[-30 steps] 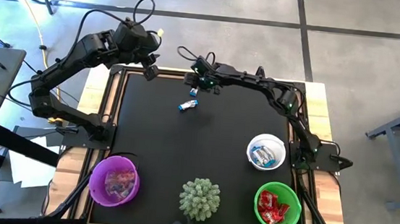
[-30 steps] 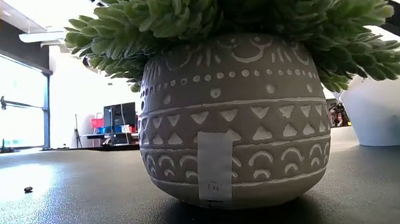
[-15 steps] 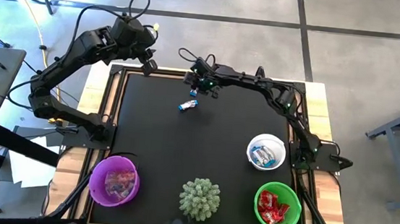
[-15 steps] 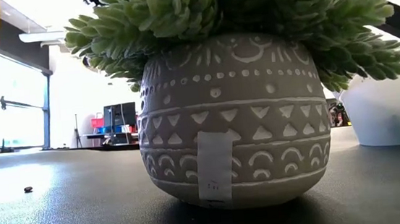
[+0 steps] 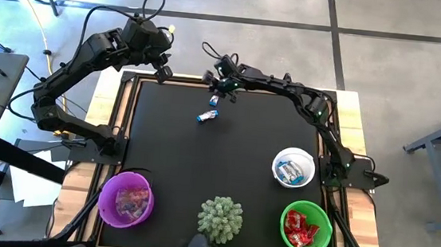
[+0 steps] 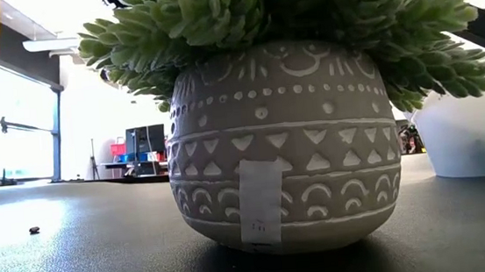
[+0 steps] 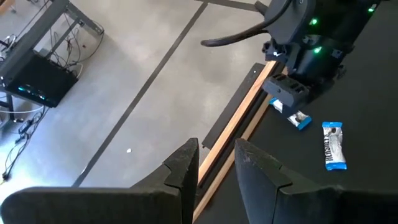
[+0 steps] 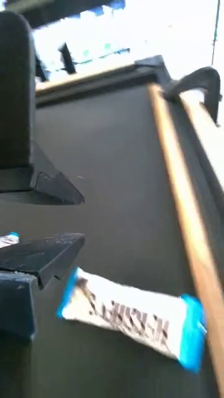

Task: Sort candy
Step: Put the white candy wrapper into the white bucket

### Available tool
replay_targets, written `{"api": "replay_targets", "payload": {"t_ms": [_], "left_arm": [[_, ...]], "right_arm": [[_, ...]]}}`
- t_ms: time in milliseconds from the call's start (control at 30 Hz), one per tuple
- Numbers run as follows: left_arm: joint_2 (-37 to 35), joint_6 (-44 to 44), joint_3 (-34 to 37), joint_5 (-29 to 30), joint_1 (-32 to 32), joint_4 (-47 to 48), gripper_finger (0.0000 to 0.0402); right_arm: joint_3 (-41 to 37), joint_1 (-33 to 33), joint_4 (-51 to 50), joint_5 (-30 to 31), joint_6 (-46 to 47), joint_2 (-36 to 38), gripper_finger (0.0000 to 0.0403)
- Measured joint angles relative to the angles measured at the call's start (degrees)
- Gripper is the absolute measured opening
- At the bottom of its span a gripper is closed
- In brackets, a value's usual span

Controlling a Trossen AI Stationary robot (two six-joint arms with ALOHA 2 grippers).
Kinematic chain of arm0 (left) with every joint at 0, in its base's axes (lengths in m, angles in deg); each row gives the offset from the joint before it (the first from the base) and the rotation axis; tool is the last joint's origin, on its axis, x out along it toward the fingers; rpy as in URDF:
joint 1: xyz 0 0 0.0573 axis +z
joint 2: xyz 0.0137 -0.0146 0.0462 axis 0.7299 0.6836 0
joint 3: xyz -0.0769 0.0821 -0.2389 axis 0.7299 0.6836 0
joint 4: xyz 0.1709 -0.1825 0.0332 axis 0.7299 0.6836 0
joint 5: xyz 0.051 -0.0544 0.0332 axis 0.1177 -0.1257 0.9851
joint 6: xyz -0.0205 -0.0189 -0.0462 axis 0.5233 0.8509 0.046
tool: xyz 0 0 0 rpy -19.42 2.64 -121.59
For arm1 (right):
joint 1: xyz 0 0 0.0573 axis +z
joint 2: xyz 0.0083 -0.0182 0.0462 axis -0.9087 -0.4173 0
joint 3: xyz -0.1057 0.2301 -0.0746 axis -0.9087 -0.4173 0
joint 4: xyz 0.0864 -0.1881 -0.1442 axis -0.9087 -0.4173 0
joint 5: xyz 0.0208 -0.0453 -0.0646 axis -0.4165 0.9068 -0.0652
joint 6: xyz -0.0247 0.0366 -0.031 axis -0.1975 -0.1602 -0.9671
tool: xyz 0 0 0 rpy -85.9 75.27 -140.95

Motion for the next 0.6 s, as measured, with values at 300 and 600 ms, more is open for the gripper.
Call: {"api": "replay_targets", "payload": {"t_ms": [300, 600], "left_arm": [[0.00, -1.07, 0.00, 0.00, 0.00, 0.05, 0.0090], [0.00, -1.07, 0.00, 0.01, 0.00, 0.08, 0.0090]], "right_arm": [[0.00, 0.00, 2.09, -16.95, -14.98, 0.24, 0.0077], [3.64, 0.50, -3.04, -28.12, -28.94, 0.86, 0.0076]]}}
